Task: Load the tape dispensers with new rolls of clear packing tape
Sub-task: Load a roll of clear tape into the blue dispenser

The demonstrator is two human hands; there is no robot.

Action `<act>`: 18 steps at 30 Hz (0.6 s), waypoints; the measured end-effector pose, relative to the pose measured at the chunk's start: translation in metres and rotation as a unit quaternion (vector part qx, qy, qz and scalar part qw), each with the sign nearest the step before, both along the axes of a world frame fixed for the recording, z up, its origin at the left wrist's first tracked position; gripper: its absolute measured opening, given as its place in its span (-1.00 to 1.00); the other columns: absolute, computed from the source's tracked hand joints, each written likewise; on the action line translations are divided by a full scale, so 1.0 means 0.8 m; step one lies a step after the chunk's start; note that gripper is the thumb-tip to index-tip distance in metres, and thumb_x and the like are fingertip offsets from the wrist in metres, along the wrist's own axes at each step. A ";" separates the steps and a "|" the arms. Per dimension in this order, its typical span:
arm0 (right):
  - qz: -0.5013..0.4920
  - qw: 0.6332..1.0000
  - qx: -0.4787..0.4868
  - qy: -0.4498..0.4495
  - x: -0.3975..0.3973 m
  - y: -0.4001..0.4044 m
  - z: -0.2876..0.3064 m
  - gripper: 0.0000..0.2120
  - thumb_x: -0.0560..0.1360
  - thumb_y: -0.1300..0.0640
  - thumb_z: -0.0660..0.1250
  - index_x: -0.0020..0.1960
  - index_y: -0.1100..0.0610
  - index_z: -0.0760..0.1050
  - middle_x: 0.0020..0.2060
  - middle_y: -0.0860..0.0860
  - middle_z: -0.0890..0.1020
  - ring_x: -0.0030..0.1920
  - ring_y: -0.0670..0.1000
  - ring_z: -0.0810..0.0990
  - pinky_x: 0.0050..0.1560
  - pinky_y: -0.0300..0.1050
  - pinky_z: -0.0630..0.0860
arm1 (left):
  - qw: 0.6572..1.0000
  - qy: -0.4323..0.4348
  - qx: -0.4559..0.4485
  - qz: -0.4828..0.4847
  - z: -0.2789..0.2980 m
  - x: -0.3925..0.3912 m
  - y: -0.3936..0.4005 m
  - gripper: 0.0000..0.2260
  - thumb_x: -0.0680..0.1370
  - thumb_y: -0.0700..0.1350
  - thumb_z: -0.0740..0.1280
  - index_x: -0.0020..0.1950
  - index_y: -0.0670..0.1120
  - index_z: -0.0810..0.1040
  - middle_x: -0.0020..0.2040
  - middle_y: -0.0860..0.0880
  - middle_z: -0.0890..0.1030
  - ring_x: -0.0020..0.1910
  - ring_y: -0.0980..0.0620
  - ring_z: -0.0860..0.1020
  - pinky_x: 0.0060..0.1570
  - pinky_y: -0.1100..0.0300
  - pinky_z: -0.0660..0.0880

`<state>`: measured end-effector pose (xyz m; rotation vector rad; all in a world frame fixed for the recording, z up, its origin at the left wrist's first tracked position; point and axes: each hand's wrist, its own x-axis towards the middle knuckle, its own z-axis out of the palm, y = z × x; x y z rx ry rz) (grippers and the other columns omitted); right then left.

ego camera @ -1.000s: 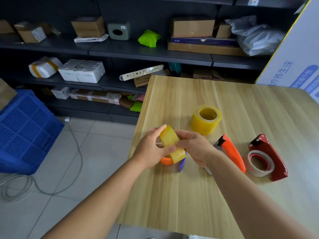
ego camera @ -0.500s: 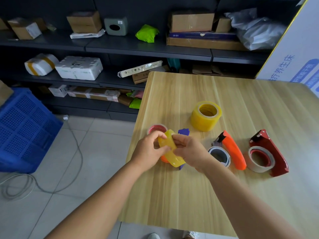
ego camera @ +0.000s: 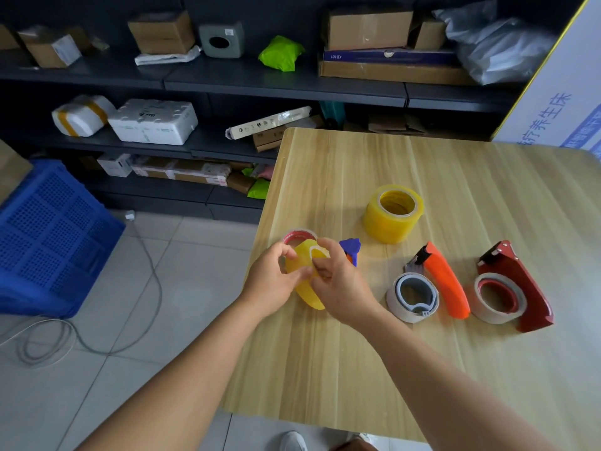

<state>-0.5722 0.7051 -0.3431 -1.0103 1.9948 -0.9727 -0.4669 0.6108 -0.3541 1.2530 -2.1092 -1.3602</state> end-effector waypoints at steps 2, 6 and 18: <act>0.022 1.000 -0.006 0.007 0.000 0.000 0.007 -0.36 0.49 0.18 0.35 0.47 -0.02 0.14 0.23 0.01 0.53 0.19 0.03 0.55 0.17 -0.06 0.52 | 1.000 0.012 -0.007 0.022 0.002 -0.002 0.000 -0.78 0.45 0.02 0.46 -0.04 0.03 0.46 -0.05 0.04 0.57 -0.16 -0.07 0.56 -0.16 0.07 0.55; 0.026 0.999 -0.008 0.018 0.003 -0.002 0.019 -0.31 0.41 0.22 0.41 0.44 0.01 0.18 0.03 -0.06 0.51 -0.01 -0.03 0.53 -0.01 -0.13 0.54 | 0.999 0.025 -0.024 -0.018 0.014 -0.005 -0.003 -0.84 0.47 0.04 0.42 -0.02 0.10 0.49 0.08 0.06 0.49 -0.07 0.00 0.55 -0.05 0.09 0.57; 0.031 0.997 0.051 -0.051 -0.006 0.017 0.014 -0.48 0.36 0.27 0.41 0.25 -0.04 0.39 -0.12 -0.07 0.47 -0.18 -0.07 0.51 -0.27 -0.15 0.53 | 0.982 -0.015 0.011 -0.188 0.010 0.026 -0.016 -0.67 0.37 -0.07 0.50 0.00 0.22 0.47 0.21 0.15 0.54 0.20 0.02 0.52 0.19 -0.05 0.51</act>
